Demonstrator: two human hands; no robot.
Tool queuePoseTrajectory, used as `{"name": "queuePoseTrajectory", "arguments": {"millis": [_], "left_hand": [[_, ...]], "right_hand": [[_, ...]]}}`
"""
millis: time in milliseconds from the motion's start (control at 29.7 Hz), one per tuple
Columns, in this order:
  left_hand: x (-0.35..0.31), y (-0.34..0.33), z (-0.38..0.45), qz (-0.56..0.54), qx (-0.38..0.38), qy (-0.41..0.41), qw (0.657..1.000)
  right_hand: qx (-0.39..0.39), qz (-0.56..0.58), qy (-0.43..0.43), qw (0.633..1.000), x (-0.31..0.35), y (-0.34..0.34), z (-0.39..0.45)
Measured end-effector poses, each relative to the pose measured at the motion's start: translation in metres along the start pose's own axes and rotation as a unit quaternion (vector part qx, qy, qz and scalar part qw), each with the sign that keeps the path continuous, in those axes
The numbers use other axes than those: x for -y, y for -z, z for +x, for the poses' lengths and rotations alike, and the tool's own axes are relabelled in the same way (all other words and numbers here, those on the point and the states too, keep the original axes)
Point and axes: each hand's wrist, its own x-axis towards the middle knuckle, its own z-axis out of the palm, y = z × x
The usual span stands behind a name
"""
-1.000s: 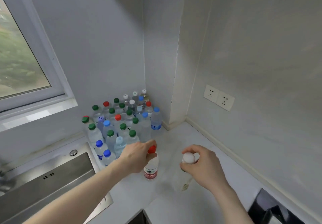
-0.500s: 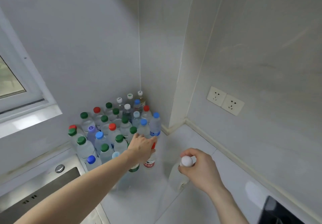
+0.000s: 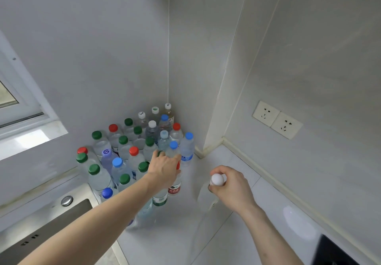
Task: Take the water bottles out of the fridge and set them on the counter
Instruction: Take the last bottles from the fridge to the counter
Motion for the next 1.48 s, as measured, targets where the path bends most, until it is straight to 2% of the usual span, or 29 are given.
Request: {"name": "queuePoseTrajectory", "arguments": {"millis": [135, 303, 472, 742, 944, 1248, 1484], "left_hand": [[-0.001, 0.003, -0.005, 0.007, -0.013, -0.004, 1.000], [0.002, -0.005, -0.017, -0.023, -0.076, -0.024, 0.997], [0.008, -0.018, -0.036, -0.066, -0.056, -0.046, 0.995], [0.000, -0.010, -0.038, -0.147, 0.014, 0.014, 0.989], [-0.001, -0.013, -0.034, -0.142, 0.015, 0.022, 0.989], [0.008, -0.020, -0.036, -0.175, -0.009, 0.012, 0.984], [0.019, -0.033, -0.041, -0.204, -0.031, -0.017, 0.978]], "right_hand": [[0.012, -0.014, 0.001, 1.000, 0.008, -0.013, 0.024], [0.026, -0.042, 0.022, 0.999, 0.016, -0.033, 0.052], [0.043, -0.065, 0.033, 0.996, 0.023, -0.052, 0.076], [0.065, -0.093, 0.051, 0.992, 0.029, -0.079, 0.105], [0.081, -0.069, 0.052, 0.993, 0.035, -0.095, 0.118], [0.112, -0.067, 0.100, 0.986, 0.037, -0.089, 0.109], [0.046, 0.030, 0.089, 0.994, 0.031, -0.076, 0.051]]}}
